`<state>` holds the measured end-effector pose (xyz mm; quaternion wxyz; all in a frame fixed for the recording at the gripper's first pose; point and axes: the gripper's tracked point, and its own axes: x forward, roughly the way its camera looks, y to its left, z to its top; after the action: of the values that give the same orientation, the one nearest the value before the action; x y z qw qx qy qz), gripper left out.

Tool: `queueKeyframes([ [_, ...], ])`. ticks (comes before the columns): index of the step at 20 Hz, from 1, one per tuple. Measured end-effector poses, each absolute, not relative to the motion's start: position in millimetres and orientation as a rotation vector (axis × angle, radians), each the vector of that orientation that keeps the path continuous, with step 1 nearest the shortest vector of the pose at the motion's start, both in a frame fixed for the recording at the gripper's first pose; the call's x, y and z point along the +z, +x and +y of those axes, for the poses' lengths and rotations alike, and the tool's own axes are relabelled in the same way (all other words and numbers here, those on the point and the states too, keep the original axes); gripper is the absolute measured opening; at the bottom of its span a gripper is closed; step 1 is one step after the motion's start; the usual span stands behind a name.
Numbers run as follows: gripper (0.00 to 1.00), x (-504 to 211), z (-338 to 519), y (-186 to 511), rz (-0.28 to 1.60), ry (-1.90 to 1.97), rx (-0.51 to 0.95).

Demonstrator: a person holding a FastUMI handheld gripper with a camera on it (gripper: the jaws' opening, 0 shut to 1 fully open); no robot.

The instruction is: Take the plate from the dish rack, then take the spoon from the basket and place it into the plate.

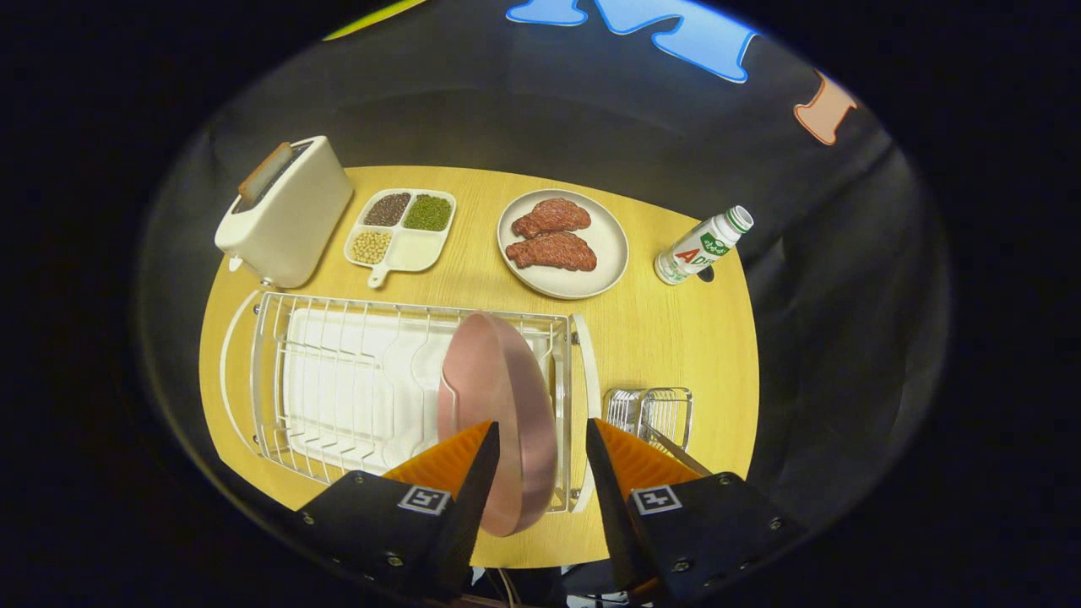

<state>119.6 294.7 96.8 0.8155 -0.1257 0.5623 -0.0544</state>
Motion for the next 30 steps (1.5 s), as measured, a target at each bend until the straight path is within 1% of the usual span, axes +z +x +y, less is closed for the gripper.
queueKeyframes([
  [1,0.63,92.1,284.1,125.5,1.183,-0.282,-0.151],
  [2,0.35,91.3,283.8,126.2,1.191,-0.279,-0.173],
  [3,0.26,85.7,287.2,124.0,1.211,-0.257,-0.166],
  [4,0.23,87.7,282.4,123.4,1.217,-0.271,-0.181],
  [5,0.14,86.8,281.3,125.0,1.216,-0.273,-0.178],
  [8,0.14,88.0,286.3,125.3,1.220,-0.324,-0.164],
  [9,0.06,96.8,288.6,129.2,1.223,-0.352,-0.165],
  [21,0.06,122.7,302.6,121.4,1.220,-0.536,-0.206],
  [23,0.06,137.0,294.6,125.5,1.186,-0.600,-0.237],
  [27,0.06,163.4,310.9,120.0,1.162,-0.500,-0.185],
  [30,0.06,182.4,305.7,113.3,1.127,-0.461,-0.165],
])
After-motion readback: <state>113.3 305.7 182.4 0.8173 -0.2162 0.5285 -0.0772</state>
